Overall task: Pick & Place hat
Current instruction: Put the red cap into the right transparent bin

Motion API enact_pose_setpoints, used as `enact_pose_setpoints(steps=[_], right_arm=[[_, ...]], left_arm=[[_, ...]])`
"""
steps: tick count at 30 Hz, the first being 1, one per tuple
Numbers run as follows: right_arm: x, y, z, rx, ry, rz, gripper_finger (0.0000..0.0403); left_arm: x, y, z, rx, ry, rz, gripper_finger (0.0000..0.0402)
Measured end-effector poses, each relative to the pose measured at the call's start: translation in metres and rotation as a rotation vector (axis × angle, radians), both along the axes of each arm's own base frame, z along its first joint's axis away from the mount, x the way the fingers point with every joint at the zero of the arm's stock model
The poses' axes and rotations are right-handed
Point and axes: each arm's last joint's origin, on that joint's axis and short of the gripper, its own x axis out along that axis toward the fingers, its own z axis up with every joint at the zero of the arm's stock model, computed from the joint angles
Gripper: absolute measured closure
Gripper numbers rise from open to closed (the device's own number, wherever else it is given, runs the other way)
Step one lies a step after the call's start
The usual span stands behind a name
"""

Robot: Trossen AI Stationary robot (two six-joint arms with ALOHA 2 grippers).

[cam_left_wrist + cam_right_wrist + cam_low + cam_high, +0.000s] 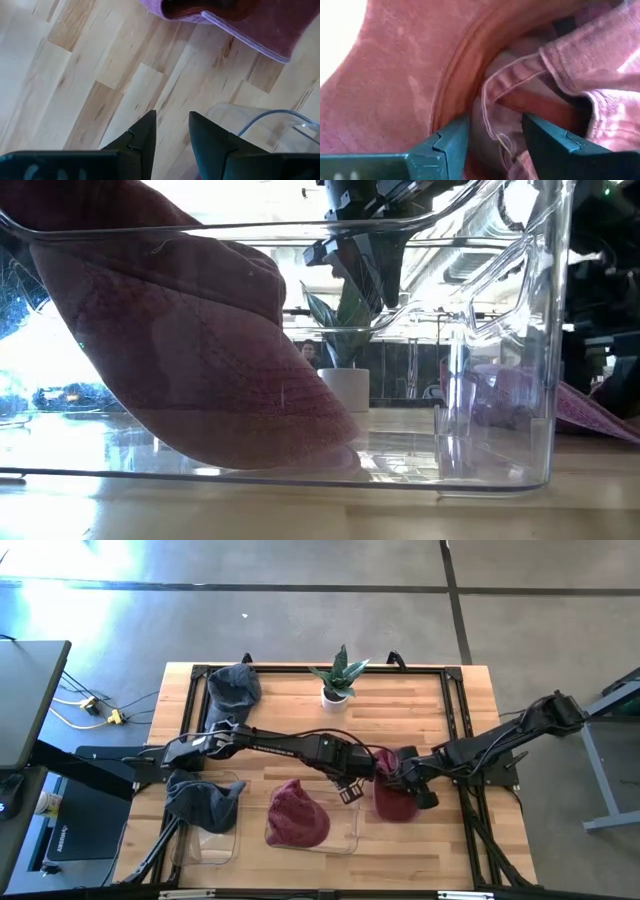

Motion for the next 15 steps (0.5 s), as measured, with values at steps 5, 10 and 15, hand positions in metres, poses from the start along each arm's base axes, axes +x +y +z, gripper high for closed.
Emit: enact_pose_setpoints(steps=[5,10,15], right_arm=[[0.0033,0.0013,0.0017,-0.016,-0.051,0.072,0.0299],[0.0026,0.0012,-0.002,-0.043,-0.023,0.113,0.0393],[0.004,0.0015,-0.007,-0.054,0.006,0.12,0.0355]], left_arm=[[0.0,0.0,0.0,0.001,0.0,-0.001,0.0291],[0.0001,0.0001,0.0,0.004,-0.001,-0.001,0.0291],[0.0002,0.0001,0.0001,0.005,-0.002,-0.001,0.0291]])
